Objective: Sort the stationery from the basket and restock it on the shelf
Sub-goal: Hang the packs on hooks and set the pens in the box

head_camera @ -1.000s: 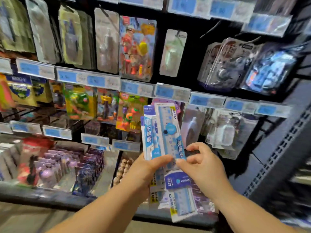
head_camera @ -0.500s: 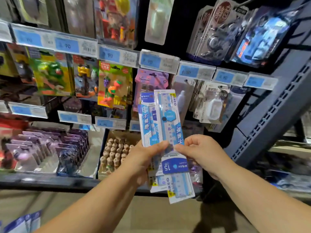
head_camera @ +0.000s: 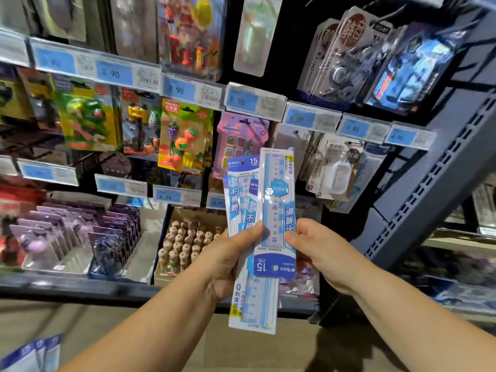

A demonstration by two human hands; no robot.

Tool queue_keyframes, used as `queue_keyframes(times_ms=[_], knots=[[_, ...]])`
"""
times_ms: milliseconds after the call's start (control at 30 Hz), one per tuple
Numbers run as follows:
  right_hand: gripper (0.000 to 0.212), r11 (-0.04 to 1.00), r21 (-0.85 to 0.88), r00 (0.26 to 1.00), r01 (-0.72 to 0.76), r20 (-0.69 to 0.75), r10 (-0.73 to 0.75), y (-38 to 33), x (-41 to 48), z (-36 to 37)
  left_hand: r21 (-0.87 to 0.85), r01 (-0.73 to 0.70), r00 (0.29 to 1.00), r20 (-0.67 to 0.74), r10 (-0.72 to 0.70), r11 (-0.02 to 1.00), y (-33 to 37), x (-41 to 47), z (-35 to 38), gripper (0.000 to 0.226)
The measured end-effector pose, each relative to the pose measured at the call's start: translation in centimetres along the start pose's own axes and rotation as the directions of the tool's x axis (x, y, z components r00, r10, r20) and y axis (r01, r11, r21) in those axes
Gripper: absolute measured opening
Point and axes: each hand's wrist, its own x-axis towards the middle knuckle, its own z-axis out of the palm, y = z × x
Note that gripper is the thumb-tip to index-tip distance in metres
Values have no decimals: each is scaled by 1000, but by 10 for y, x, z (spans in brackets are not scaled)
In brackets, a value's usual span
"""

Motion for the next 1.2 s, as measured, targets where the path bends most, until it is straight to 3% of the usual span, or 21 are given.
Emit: queue_keyframes(times_ms=[200,367,500,667,800,967,1033,1067,1200], knots=[[6,999,-31,993,29,-112,-32,6,2,-2,-25,-15,999,-33,14,1000,-6,1,3,56],[15,990,109,964,89,-261,-58,7,4,-15,-29,-57,993,-103,53,998,-5,3,2,36],[25,990,37,925,133,-364,-111,8,2,-36,6,-173,977,-127,172,985,2,4,1,26],[18,985,23,922,169,-357,-149,9,-4,-59,24,-209,970,-119,210,978,10,5,-2,30],[51,985,-80,963,150,-216,-164,15,-8,-74,41,-219,968,-115,222,975,12,6,-2,27],[56,946,211,954,245,-224,-197,16,-9,-80,61,-203,968,-137,209,977,9,7,-5,40],[83,919,293,945,264,-270,-186,18,-7,-82,81,-202,967,-145,212,976,8,9,-8,42],[87,908,319,936,272,-309,-172,18,-8,-83,90,-200,966,-146,212,976,8,8,-8,41],[31,861,396,891,318,-436,-128,17,-8,-89,108,-226,959,-149,240,968,6,9,-10,29]])
